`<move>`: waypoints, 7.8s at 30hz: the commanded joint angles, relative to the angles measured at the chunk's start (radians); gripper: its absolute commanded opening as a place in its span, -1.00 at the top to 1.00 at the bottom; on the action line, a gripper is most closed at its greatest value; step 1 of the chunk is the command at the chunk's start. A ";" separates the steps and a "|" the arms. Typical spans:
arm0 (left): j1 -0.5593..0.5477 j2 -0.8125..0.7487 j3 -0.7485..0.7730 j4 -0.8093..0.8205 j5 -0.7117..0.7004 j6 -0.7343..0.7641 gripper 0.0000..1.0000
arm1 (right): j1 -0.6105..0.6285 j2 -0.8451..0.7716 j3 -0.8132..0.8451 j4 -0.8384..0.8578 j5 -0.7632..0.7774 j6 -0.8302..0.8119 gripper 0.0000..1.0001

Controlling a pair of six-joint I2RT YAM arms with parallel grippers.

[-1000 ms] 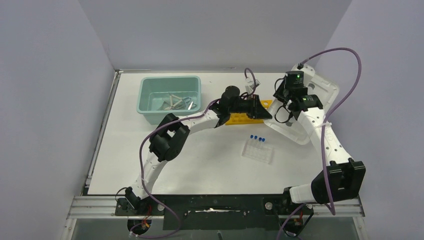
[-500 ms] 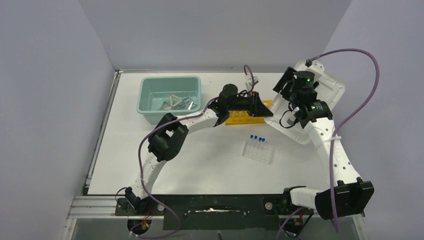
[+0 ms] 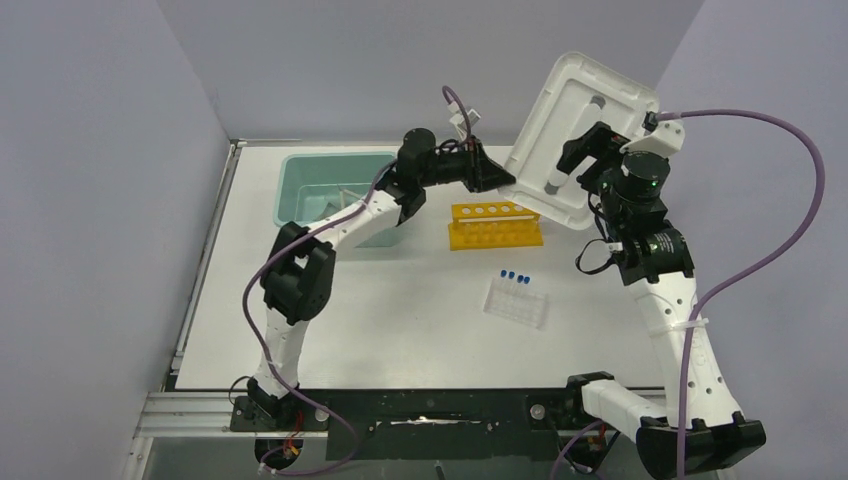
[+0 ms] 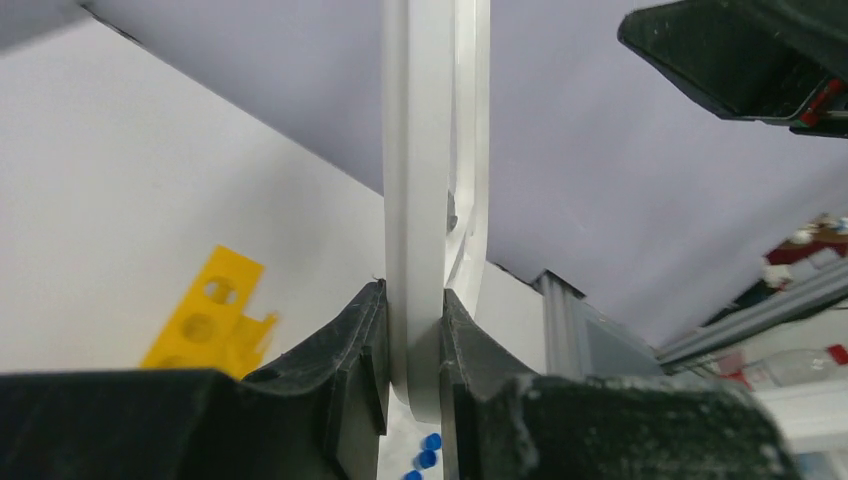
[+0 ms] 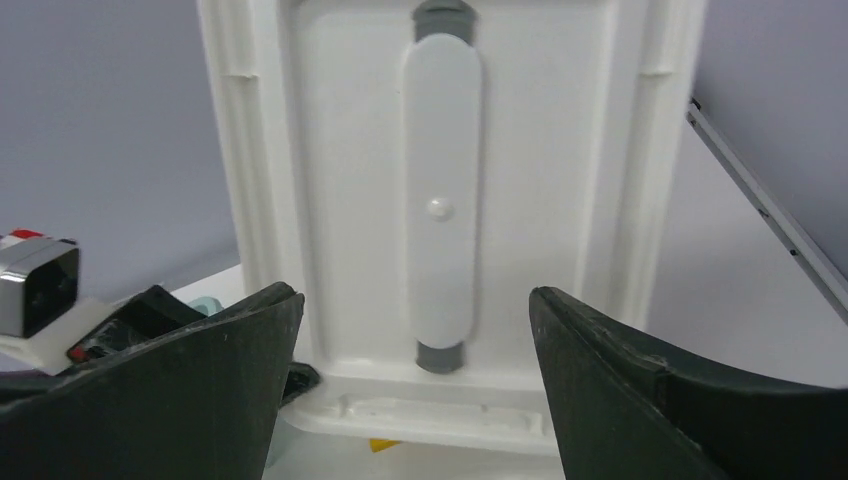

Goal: Organize the chemistry lab equipment

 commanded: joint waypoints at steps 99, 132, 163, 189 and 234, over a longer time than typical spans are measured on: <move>-0.242 -0.349 -0.945 1.053 -1.274 2.272 1.00 | -0.120 0.438 -0.067 0.554 -0.940 0.445 0.02; -0.269 -0.303 -0.894 1.305 -1.579 2.278 -0.42 | -0.131 0.437 -0.145 0.918 -1.042 0.656 1.00; -0.295 -0.422 -1.013 0.906 -1.729 1.902 -0.51 | -0.250 0.580 0.003 1.081 -0.975 0.790 1.00; 0.410 -1.167 -1.006 0.279 -0.639 0.023 -0.40 | 0.053 0.752 -0.084 1.515 -0.679 0.924 1.00; 0.909 -0.977 -0.747 -0.278 -0.295 -0.061 -0.42 | 0.299 1.027 0.057 1.530 -0.592 1.050 1.00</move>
